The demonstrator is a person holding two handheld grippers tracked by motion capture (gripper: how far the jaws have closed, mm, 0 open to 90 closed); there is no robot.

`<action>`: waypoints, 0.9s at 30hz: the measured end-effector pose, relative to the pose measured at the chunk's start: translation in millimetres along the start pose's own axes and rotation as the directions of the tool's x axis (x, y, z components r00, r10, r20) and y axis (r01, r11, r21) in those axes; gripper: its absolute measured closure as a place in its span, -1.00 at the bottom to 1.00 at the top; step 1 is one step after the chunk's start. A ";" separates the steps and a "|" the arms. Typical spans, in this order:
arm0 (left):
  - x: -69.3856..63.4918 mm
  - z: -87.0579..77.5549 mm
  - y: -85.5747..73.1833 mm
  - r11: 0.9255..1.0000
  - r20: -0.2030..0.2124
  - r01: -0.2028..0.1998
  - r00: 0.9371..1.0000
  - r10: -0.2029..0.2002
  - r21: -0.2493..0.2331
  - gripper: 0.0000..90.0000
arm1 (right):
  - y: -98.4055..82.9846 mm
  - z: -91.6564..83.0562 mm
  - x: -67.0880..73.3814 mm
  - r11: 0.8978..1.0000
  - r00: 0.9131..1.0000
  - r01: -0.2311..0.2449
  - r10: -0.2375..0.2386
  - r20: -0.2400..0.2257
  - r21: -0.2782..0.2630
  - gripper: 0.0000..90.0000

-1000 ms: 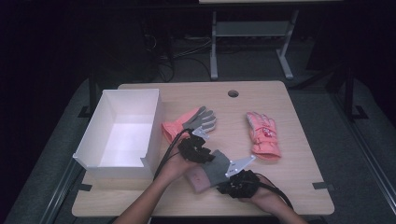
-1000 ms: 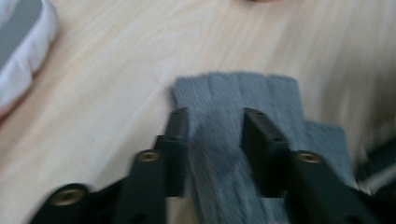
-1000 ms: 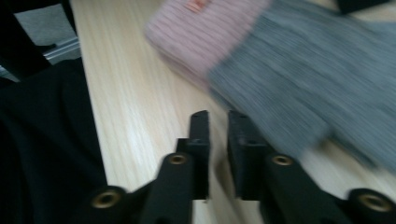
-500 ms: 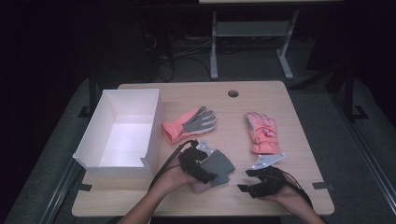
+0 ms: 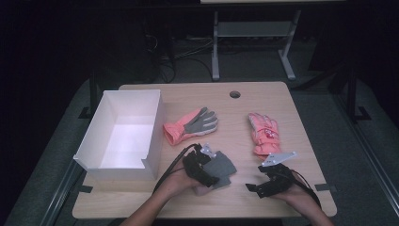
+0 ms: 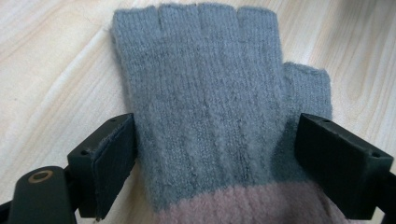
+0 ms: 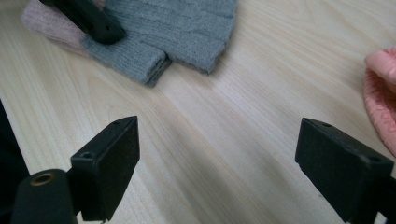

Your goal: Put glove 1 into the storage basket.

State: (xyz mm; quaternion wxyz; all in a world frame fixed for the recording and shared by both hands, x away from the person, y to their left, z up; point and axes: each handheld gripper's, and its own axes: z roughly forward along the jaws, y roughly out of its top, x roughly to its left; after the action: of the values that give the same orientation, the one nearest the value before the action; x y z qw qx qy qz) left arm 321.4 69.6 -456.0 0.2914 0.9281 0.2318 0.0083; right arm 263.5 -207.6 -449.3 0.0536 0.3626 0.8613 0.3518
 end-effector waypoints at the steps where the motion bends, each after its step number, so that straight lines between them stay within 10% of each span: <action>1: 0.0 0.0 0.0 1.000 0.000 0.000 1.000 0.000 0.000 -0.72 | 0.0 0.1 0.3 1.000 1.000 -0.001 0.001 0.000 -0.004 -0.70; 8: -0.2 0.6 0.3 1.000 0.003 0.003 1.000 -0.003 0.011 -0.70 | -0.2 0.6 -0.6 1.000 1.000 0.009 -0.009 0.012 -0.010 -0.70; 17: -4.2 -4.9 3.6 0.999 0.097 -0.005 0.995 0.002 0.031 0.22 | -0.6 -0.9 -2.5 1.000 1.000 0.005 -0.005 0.023 -0.019 -0.70; 27: -2.1 -12.6 8.1 0.999 0.123 0.002 0.992 -0.006 0.032 0.38 | -1.2 -1.4 -3.4 1.000 1.000 0.005 -0.004 0.026 -0.024 -0.70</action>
State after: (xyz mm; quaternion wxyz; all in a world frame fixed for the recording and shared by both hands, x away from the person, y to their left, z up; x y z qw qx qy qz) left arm 321.1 69.6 -440.9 0.2905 0.9308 0.2156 -0.0532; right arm 264.8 -211.3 -449.6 0.0698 0.3644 0.8571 0.3574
